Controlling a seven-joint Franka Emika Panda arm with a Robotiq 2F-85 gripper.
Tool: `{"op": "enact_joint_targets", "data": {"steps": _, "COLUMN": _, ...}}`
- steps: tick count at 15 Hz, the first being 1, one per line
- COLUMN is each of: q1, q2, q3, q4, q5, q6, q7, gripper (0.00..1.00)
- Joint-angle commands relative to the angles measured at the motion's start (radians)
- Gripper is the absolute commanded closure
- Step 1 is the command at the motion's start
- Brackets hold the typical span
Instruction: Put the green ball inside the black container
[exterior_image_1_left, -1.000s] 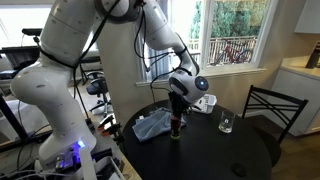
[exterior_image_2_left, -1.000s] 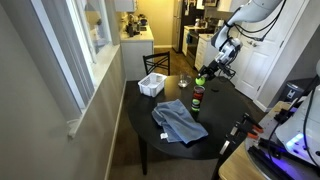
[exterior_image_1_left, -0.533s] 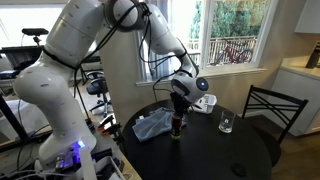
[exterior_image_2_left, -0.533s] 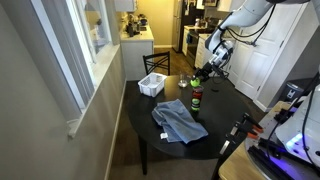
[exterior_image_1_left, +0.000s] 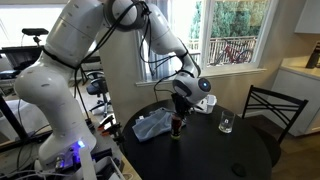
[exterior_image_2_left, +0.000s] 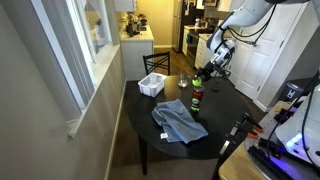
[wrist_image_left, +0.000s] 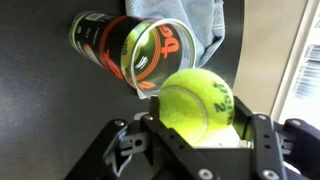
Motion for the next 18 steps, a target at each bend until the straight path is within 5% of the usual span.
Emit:
{"op": "enact_joint_targets", "data": {"steps": 1, "q1": 0.006, "q2": -0.046, "q3": -0.023, "q4": -0.045, "q5": -0.028, "q6": -0.044, "q7": 0.024, "gripper": 0.57}}
{"op": "enact_joint_targets", "data": {"steps": 12, "q1": 0.011, "q2": -0.043, "q3": -0.045, "q4": -0.061, "q5": -0.085, "q6": -0.138, "q7": 0.042, "gripper": 0.57}}
{"op": "enact_joint_targets", "data": {"steps": 13, "q1": 0.011, "q2": -0.042, "q3": -0.045, "q4": -0.059, "q5": -0.090, "q6": -0.139, "q7": 0.050, "gripper": 0.08}}
{"op": "enact_joint_targets", "data": {"steps": 18, "q1": 0.005, "q2": -0.051, "q3": -0.047, "q4": -0.071, "q5": -0.102, "q6": -0.139, "q7": 0.055, "gripper": 0.00}}
